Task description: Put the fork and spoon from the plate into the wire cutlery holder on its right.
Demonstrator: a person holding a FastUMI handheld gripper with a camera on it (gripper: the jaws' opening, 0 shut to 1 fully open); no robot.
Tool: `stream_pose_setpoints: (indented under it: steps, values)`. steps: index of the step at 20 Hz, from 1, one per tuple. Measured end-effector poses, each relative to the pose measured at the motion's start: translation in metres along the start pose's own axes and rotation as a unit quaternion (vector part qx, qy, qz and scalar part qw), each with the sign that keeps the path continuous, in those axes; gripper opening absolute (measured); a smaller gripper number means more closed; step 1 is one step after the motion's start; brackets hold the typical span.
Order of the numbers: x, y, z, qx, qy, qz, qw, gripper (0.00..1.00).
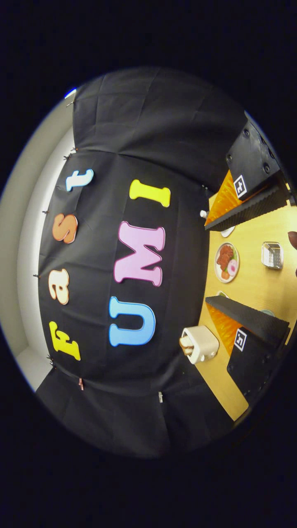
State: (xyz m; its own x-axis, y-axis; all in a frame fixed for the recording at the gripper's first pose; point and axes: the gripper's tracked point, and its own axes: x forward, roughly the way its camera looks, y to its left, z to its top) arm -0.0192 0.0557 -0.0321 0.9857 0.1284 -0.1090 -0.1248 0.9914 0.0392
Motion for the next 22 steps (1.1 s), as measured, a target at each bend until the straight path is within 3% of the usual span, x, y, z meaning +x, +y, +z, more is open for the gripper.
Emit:
stream_pose_setpoints:
  steps: [5,10,13,18,22]
  values:
    - [0.003,0.065,-0.066,0.024,0.106,0.067,0.992,0.98]
    - [-0.001,0.124,-0.141,0.075,0.221,0.104,0.967,0.98]
    - [0.000,0.154,-0.193,0.097,0.294,0.110,0.945,0.93]
    - [0.010,0.181,-0.274,0.091,0.383,0.091,0.915,0.71]
    - [0.027,0.202,-0.328,0.079,0.442,0.076,0.890,0.69]
